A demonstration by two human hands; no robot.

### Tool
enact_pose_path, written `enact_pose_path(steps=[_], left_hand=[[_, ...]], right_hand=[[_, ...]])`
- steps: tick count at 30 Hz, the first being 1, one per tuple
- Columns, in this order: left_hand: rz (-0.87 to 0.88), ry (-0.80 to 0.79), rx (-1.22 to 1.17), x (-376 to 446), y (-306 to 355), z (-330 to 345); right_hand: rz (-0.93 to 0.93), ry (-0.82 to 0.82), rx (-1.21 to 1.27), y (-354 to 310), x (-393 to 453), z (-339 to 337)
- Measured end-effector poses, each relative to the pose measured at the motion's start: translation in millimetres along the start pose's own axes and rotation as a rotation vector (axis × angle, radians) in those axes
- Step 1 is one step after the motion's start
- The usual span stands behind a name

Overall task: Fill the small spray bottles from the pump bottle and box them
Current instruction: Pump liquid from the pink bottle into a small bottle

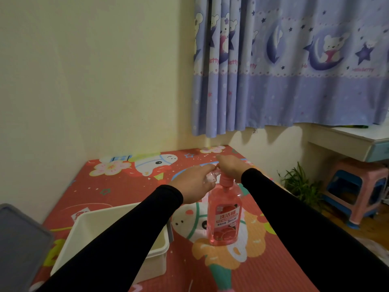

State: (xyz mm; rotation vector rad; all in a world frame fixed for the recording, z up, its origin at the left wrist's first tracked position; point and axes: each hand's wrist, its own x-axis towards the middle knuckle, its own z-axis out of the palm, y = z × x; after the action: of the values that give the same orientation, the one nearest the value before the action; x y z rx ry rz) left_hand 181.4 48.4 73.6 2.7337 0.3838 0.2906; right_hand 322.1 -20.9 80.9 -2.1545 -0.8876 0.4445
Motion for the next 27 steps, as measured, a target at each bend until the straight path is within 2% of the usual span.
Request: enact_pose_path(steps=[9, 18, 27], left_hand=[[0.022, 0.029, -0.035, 0.0, 5.4, -13.6], [-0.015, -0.003, -0.003, 0.2, 1.7, -3.8], [0.018, 0.026, -0.024, -1.5, 3.8, -8.5]], right_hand=[[-0.045, 0.017, 0.061, -12.1, -3.5, -12.3], [0.001, -0.017, 0.051, -3.5, -3.5, -2.2], [-0.022, 0.021, 0.106, -8.2, -6.0, -5.3]])
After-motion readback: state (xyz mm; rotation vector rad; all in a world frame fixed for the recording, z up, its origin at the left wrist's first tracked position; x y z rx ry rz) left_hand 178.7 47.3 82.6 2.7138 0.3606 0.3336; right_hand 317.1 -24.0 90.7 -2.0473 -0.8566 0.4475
